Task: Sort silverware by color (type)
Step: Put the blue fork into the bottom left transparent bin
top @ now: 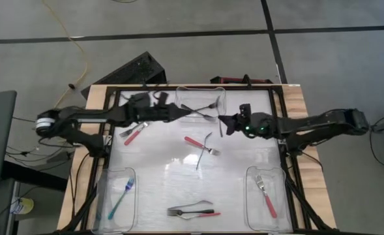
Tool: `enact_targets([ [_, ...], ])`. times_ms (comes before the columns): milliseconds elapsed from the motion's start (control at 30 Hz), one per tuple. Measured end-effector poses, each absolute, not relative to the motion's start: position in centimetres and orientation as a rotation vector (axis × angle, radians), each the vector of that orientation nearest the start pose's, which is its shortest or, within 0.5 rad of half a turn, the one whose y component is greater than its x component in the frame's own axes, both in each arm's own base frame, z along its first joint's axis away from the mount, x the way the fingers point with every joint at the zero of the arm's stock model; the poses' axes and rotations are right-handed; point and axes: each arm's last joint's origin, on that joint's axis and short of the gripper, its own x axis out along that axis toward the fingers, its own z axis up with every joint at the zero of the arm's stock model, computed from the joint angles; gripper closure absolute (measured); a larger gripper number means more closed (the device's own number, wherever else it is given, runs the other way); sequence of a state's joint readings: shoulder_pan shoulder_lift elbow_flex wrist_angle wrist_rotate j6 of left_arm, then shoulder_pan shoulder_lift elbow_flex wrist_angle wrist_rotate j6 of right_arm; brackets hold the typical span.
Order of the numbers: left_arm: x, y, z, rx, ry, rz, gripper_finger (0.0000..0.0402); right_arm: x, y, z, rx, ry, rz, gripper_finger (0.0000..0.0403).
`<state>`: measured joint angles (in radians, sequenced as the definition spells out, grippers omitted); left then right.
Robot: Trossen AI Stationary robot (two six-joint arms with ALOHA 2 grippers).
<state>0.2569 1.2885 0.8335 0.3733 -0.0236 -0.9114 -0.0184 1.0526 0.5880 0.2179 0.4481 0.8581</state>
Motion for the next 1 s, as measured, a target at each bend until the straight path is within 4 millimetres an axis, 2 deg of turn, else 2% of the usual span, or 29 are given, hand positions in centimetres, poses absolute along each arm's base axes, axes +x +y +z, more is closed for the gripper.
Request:
enact_targets([
  [233,32.2,8.4,30.0,-0.845,0.061,0.309,0.0233,26.4,-0.4,26.0,0.752,0.134,-0.522,0.0384],
  [367,33.7,8.7,30.6,-0.784,0.113,0.33,0.0233,27.6,-0.5,26.5,0.71,0.228,-0.562,0.0384],
  [533,34.2,9.0,30.4,-0.73,0.185,0.431,0.0233,28.7,-0.4,27.9,0.64,0.276,-0.563,0.0384],
  [700,34.2,9.0,30.5,-0.723,0.171,0.448,0.0233,29.7,-0.5,29.2,0.594,0.299,-0.546,0.0384],
  [833,34.2,9.1,30.6,-0.702,0.168,0.457,0.0233,30.2,-0.5,29.5,0.58,0.303,-0.531,0.0384],
  [900,34.2,9.1,30.5,-0.693,0.171,0.458,0.0237,30.1,-0.5,29.0,0.571,0.337,-0.542,0.0384],
  [1000,34.3,8.9,30.5,-0.672,0.177,0.453,0.0267,30.3,-0.6,29.1,0.576,0.327,-0.54,0.0384],
])
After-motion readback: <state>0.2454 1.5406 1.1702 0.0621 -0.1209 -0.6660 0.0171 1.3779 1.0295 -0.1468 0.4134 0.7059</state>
